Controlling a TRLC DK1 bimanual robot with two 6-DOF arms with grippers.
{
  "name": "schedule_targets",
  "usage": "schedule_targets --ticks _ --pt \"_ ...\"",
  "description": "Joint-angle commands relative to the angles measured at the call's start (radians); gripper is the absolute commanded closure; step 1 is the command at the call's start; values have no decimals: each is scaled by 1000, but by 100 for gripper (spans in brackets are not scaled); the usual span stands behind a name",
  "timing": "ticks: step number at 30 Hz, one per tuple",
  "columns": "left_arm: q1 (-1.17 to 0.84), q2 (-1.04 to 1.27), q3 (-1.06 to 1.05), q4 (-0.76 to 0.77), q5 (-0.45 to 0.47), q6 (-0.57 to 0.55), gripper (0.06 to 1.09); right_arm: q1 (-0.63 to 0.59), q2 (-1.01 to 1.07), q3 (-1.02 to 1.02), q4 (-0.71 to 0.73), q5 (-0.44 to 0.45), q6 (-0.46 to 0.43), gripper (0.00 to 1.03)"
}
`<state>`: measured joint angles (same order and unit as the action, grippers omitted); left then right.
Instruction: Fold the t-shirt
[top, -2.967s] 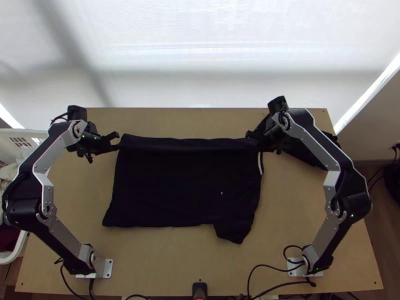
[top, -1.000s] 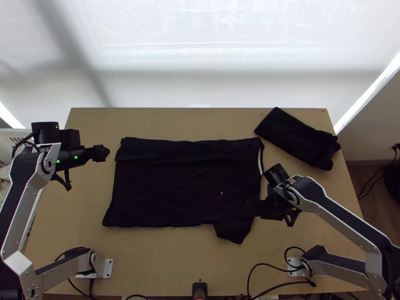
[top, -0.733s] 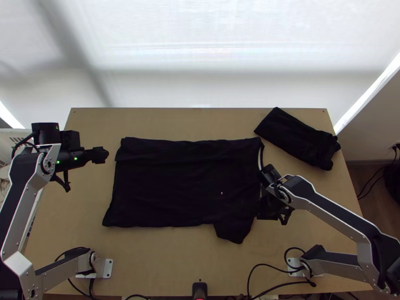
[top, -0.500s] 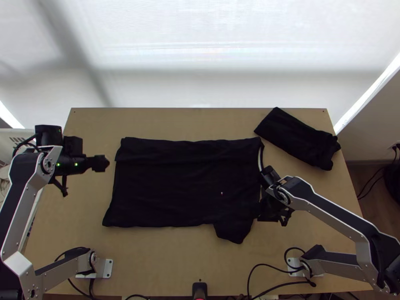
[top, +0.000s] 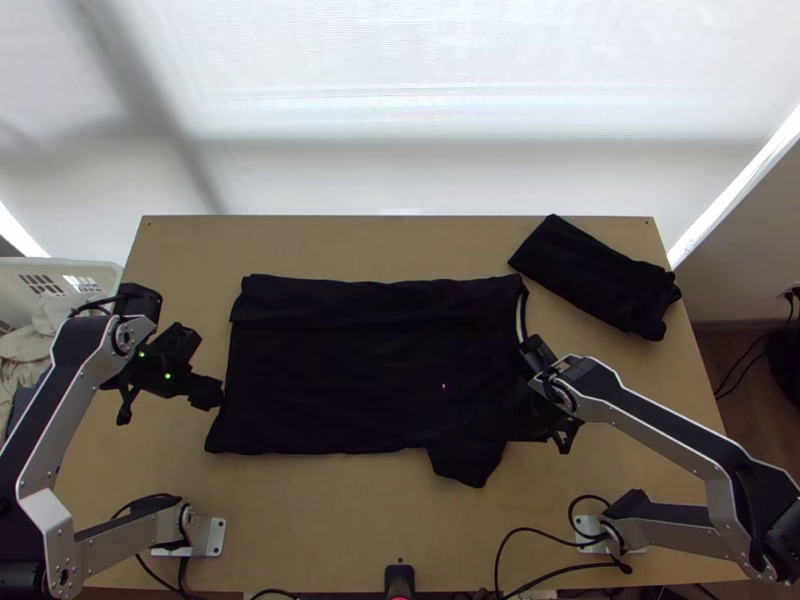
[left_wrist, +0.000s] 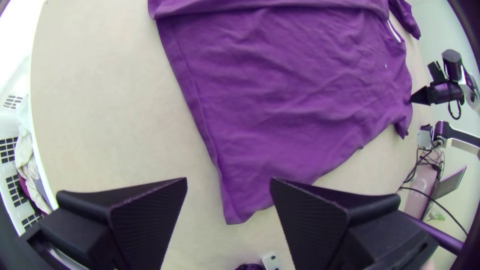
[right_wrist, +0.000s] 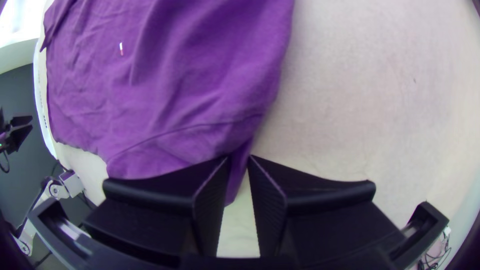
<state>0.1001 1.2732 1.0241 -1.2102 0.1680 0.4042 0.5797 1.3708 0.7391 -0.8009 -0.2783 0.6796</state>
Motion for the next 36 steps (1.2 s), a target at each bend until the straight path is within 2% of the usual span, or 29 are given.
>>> schedule_targets --ticks 1,12,15,21,24,27,30,36 --pt "10 22 -47 -9 -30 65 26 11 16 -26 16 -1 -11 98" --pt "20 57 -173 -6 -110 160 27 16 7 -24 19 1 -17 100" --pt "3 58 -196 -18 -116 170 32 16 7 -23 19 1 -17 100" --pt "-23 77 -242 -11 -133 157 32 16 4 -21 19 2 -18 100" --pt "-40 74 -259 -3 -133 153 41 16 4 -20 19 2 -18 100" --pt "-59 74 -269 17 -131 136 43 19 4 -20 19 2 -17 100" --pt "-80 78 -282 54 -131 114 51 22 4 -18 19 2 -17 100" --pt "-109 107 -272 86 -127 73 51 32 1 -20 19 2 -14 100"
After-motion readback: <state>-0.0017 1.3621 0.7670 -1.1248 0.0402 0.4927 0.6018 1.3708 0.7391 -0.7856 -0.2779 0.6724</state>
